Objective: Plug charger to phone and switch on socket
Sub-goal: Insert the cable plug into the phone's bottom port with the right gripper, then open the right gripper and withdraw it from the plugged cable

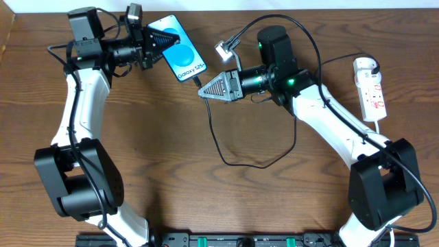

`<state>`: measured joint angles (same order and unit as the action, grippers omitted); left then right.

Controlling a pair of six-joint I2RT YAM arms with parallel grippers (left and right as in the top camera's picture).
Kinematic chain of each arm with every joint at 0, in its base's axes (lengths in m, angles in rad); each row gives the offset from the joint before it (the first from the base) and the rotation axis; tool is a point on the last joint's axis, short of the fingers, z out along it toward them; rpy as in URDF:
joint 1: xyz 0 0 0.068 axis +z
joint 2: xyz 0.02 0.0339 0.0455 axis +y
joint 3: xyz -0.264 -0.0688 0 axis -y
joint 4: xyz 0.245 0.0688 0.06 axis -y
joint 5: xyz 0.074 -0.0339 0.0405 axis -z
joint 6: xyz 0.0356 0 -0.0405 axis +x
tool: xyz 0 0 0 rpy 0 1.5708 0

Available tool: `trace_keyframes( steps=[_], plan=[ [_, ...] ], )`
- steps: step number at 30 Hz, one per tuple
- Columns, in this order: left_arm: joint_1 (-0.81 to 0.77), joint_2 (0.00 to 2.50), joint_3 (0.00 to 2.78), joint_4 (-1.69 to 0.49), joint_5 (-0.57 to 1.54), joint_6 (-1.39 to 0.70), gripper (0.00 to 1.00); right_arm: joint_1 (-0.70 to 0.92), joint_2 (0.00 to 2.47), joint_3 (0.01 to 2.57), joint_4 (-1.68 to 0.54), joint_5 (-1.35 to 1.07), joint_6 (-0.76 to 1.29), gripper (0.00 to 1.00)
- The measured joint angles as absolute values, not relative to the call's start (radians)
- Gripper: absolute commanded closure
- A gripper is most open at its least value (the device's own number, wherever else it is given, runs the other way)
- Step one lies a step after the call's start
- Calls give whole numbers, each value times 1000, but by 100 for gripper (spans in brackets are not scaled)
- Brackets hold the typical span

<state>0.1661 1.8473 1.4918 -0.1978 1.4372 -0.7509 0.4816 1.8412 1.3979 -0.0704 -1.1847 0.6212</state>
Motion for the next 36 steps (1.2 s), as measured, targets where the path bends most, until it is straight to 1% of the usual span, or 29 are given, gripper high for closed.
trace_keyframes(
  steps=[13, 36],
  plan=[
    [165, 1847, 1492, -195, 1442, -743, 93, 481, 1841, 1398, -70, -1177, 621, 99],
    [116, 1847, 1492, -182, 1441, -683, 93, 481, 1841, 1390, -81, -1209, 625, 99]
  ],
)
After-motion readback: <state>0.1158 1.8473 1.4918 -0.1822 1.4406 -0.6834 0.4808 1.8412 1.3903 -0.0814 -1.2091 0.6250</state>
